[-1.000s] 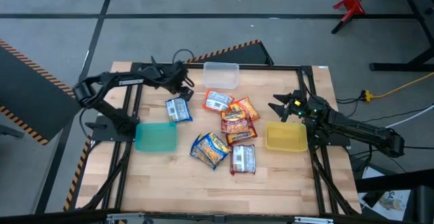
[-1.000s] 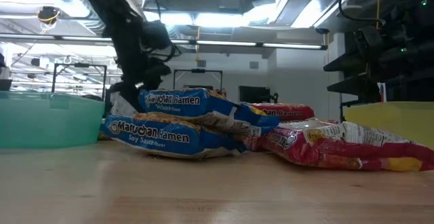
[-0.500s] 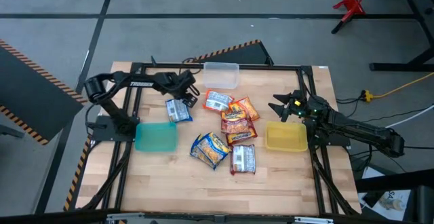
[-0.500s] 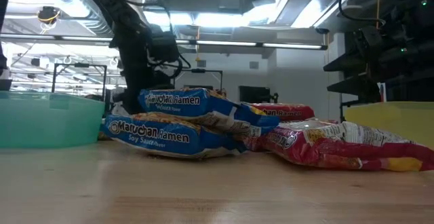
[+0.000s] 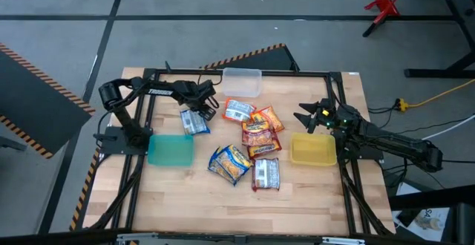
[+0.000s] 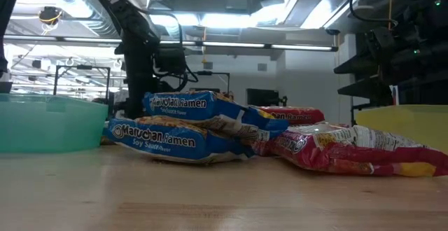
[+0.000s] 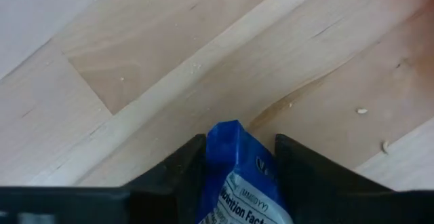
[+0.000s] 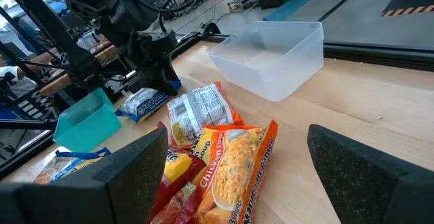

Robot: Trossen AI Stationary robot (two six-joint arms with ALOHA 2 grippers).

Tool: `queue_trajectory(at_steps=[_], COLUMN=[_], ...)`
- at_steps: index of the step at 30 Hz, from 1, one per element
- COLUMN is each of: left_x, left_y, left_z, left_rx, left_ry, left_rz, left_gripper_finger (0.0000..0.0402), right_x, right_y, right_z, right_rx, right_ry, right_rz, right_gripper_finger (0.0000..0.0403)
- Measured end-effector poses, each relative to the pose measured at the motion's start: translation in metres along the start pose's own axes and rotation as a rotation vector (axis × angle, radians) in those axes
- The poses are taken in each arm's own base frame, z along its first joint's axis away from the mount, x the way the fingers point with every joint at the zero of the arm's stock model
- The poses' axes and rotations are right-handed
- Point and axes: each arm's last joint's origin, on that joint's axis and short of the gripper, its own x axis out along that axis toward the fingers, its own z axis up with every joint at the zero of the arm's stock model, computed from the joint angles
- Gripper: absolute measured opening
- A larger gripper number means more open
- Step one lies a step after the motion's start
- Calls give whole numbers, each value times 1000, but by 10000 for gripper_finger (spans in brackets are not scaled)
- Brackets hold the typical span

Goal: Sort Maruchan noodles
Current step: Put the top left blue noodle pack into the green bin

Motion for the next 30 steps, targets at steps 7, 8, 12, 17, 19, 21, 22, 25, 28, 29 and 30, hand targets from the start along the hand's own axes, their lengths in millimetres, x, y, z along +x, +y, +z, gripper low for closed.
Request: queue_trajectory(at_steps=[7,8,12,17,19,21,22,25,28,29,30], left_x=[0,0,0,-1,-5,-10,-13,-27,-40,-45,-50], left_y=[1,1,1,0,-2,-4,-5,-11,-14,-16,-18], left_z=[-2,-2,-2,0,5,11,14,30,40,43,46], left_rx=[1,1,0,1,5,22,25,34,49,56,66], left_ry=[21,21,20,22,18,11,9,-51,-66,-74,-86], left_rz=[-6,-7,-6,1,0,0,-1,-26,-22,-22,-23], left_gripper_finger=[22,12,5,2,1,1,1,1,0,0,0], right_x=[0,0,0,0,0,0,0,0,0,0,0], right_y=[-2,-2,-2,-2,-2,-2,-2,-2,-2,-2,-2], right_z=[-2,-2,-2,-2,-2,-2,-2,-2,-2,-2,-2], right_rx=[-1,-1,-1,-1,-1,-1,-1,-1,-1,-1,-1], right_ry=[4,3,4,6,6,7,7,7,8,8,8], right_rz=[-45,-50,-51,-51,-52,-52,-52,-52,-52,-53,-53], right_gripper_finger=[340,340,340,340,340,340,340,340,340,340,340])
